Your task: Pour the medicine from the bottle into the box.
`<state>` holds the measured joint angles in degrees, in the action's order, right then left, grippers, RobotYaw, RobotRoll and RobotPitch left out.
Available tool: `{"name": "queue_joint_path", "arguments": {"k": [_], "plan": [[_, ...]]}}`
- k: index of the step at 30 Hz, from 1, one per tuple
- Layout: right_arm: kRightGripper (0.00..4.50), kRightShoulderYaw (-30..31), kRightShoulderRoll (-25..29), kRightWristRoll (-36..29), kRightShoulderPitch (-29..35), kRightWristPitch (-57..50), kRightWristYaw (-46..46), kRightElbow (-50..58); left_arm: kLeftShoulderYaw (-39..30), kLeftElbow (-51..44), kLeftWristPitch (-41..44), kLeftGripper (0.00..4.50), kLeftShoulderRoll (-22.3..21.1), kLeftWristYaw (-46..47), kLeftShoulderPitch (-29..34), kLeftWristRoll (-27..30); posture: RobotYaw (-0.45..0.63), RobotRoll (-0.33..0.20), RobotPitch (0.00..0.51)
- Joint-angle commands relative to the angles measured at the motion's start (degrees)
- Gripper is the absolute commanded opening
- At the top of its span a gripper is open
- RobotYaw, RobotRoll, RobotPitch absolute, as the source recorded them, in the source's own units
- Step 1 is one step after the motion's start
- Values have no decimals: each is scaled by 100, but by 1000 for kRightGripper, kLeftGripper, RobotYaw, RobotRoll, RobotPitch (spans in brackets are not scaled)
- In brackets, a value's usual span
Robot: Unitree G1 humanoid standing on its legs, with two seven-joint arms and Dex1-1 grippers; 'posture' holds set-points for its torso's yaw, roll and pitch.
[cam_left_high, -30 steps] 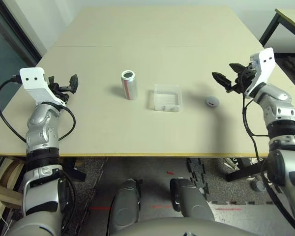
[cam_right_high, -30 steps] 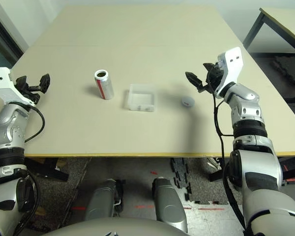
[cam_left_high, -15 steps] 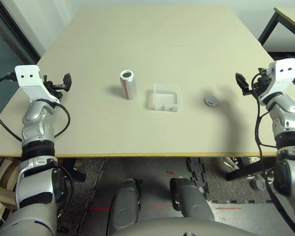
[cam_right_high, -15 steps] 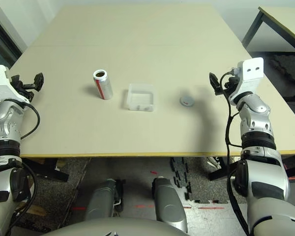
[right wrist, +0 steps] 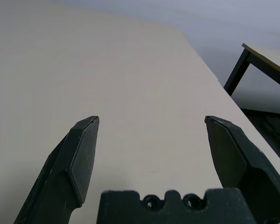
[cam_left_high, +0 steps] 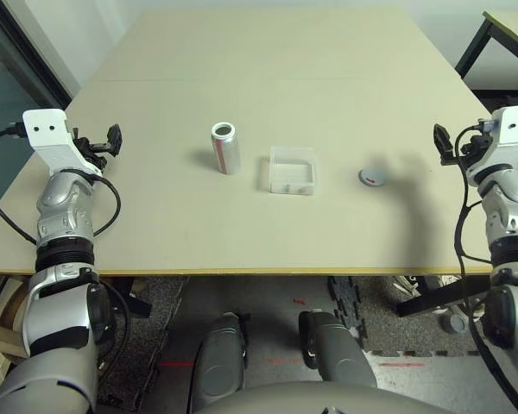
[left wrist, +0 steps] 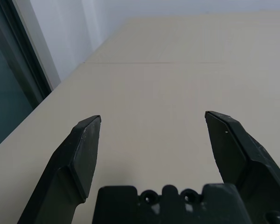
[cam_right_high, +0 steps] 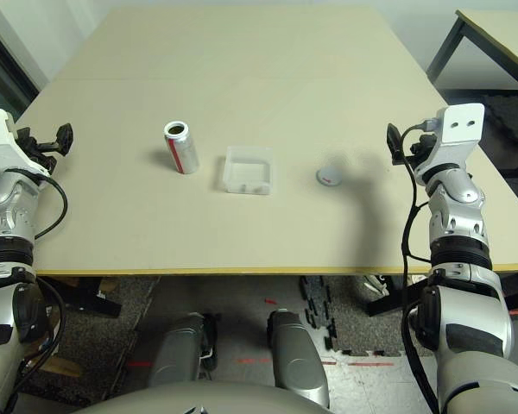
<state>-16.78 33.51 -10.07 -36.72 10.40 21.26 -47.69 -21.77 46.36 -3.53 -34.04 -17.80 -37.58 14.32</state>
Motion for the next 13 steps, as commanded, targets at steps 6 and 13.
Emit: {"name": "queue_joint_path", "arguments": {"k": [6,13], "plan": [[4500,76,-37,74,-86,86,18,-223,33,-199,117,4478,-75,-46,204,-42,-85,0,178],[4500,86,-42,87,-136,125,27,-313,40,-250,178,4478,-57,-9,211,-39,-98,0,178]]}}
